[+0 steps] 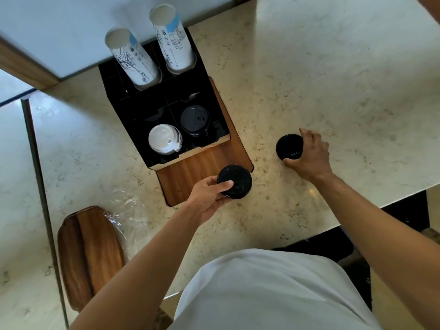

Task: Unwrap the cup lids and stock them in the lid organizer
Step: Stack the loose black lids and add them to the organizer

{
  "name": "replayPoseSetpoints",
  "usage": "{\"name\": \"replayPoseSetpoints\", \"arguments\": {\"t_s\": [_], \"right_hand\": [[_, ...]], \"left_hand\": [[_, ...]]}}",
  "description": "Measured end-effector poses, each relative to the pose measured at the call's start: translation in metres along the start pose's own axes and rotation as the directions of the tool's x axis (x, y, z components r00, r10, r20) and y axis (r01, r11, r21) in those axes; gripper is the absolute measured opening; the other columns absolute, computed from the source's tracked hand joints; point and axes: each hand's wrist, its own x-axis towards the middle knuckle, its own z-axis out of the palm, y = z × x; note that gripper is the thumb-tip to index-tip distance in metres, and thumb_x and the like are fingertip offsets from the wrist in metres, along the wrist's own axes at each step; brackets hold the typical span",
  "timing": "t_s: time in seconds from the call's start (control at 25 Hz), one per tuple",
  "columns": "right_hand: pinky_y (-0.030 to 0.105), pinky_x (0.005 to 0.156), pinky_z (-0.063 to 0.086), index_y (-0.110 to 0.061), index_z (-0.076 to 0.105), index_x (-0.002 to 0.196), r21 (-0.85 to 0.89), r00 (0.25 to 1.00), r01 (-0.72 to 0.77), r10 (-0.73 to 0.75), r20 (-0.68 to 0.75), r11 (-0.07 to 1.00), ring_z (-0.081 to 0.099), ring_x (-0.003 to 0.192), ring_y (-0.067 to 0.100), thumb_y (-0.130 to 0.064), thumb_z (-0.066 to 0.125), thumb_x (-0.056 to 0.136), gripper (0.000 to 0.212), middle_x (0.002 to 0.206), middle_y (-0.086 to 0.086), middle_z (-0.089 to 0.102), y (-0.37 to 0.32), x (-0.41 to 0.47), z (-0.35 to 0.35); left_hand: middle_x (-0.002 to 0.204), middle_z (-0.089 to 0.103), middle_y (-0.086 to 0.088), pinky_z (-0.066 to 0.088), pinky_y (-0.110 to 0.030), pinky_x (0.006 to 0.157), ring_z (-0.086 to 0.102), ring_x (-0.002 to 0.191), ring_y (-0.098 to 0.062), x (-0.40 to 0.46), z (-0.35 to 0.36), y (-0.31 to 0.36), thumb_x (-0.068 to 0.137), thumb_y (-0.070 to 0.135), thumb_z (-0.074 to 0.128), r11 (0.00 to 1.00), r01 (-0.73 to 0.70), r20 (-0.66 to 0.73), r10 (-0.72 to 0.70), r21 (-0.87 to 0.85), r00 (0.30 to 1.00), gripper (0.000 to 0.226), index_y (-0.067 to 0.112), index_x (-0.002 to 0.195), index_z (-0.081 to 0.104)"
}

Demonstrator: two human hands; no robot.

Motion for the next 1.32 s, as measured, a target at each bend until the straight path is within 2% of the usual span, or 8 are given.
{"name": "replayPoseSetpoints", "arguments": {"t_s": [0.24,0.36,0.52,0.76,1.0,1.16,1.24,1.32], "right_hand": [[0.041,0.110,0.037,-0.019,0.033,0.157,0.128,0.998,0.060,-0.058,-0.021,0.990,0.036,0.136,0.036,-0.034,0.086,0.076,0.098,0.149,0.011,0.045,-0.007,-0.011,0.005],[0.034,0.102,0.034,-0.022,0.030,0.158,0.207,0.982,0.177,-0.186,0.027,0.962,0.035,0.134,0.029,-0.035,0.087,0.076,0.100,0.147,0.007,0.044,-0.024,-0.034,0.002],[0.032,0.105,0.036,-0.025,0.033,0.156,0.245,0.951,0.271,-0.298,0.080,0.931,0.035,0.131,0.021,-0.042,0.087,0.074,0.100,0.143,0.003,0.042,-0.052,-0.068,0.002],[0.031,0.108,0.045,-0.028,0.041,0.150,0.287,0.915,0.301,-0.360,0.182,0.909,0.038,0.129,0.016,-0.053,0.085,0.073,0.092,0.136,0.000,0.039,-0.081,-0.111,0.022],[0.033,0.105,0.048,-0.029,0.044,0.141,0.268,0.915,0.323,-0.372,0.157,0.907,0.042,0.124,0.017,-0.059,0.085,0.069,0.088,0.130,-0.002,0.037,-0.093,-0.128,0.036],[0.027,0.099,0.052,-0.025,0.043,0.143,0.327,0.902,0.323,-0.394,0.179,0.888,0.053,0.119,0.016,-0.051,0.086,0.072,0.087,0.133,-0.003,0.033,-0.099,-0.139,0.043],[0.028,0.098,0.053,-0.023,0.043,0.143,0.333,0.899,0.329,-0.401,0.175,0.884,0.053,0.120,0.017,-0.050,0.087,0.072,0.088,0.135,-0.001,0.033,-0.103,-0.143,0.046],[0.029,0.096,0.055,-0.022,0.043,0.143,0.342,0.896,0.337,-0.410,0.170,0.877,0.052,0.120,0.017,-0.049,0.088,0.071,0.090,0.137,-0.001,0.033,-0.104,-0.146,0.049]], "left_hand": [[0.118,0.073,-0.020,0.061,-0.040,0.084,0.073,0.107,-0.032,0.001,0.009,0.005,0.098,0.009,0.064,1.000,0.008,0.015,-0.008,-0.008,1.000,0.023,0.003,0.119,0.060],[0.118,0.074,-0.020,0.060,-0.040,0.085,0.072,0.109,-0.034,-0.002,0.010,0.005,0.102,0.016,0.057,0.999,0.015,0.025,-0.014,-0.033,1.000,0.024,0.003,0.122,0.064],[0.115,0.075,-0.021,0.061,-0.040,0.080,0.073,0.107,-0.035,-0.009,0.003,0.002,0.104,0.016,0.051,0.999,-0.006,0.061,0.009,-0.043,0.998,0.027,0.002,0.122,0.066],[0.116,0.074,-0.021,0.058,-0.044,0.095,0.071,0.106,-0.034,-0.027,-0.010,-0.010,0.106,0.013,0.043,0.996,-0.052,0.117,0.060,-0.068,0.991,0.031,0.001,0.127,0.063],[0.116,0.073,-0.023,0.054,-0.047,0.100,0.069,0.107,-0.034,-0.039,-0.028,-0.022,0.101,0.009,0.044,0.965,0.016,0.146,0.023,-0.260,0.989,0.035,0.000,0.128,0.063],[0.099,0.076,-0.018,0.055,-0.046,0.097,0.072,0.095,-0.032,-0.044,-0.035,-0.029,0.100,0.023,0.051,0.958,0.009,0.134,0.031,-0.287,0.990,0.028,0.000,0.110,0.064],[0.101,0.076,-0.017,0.057,-0.044,0.093,0.070,0.097,-0.031,-0.046,-0.039,-0.030,0.098,0.031,0.061,0.965,-0.018,0.119,0.051,-0.260,0.992,0.030,0.003,0.109,0.067],[0.105,0.074,-0.019,0.058,-0.043,0.092,0.069,0.096,-0.030,-0.046,-0.042,-0.033,0.095,0.022,0.070,0.977,-0.062,0.130,0.090,-0.203,0.987,0.025,0.002,0.109,0.067]]}}
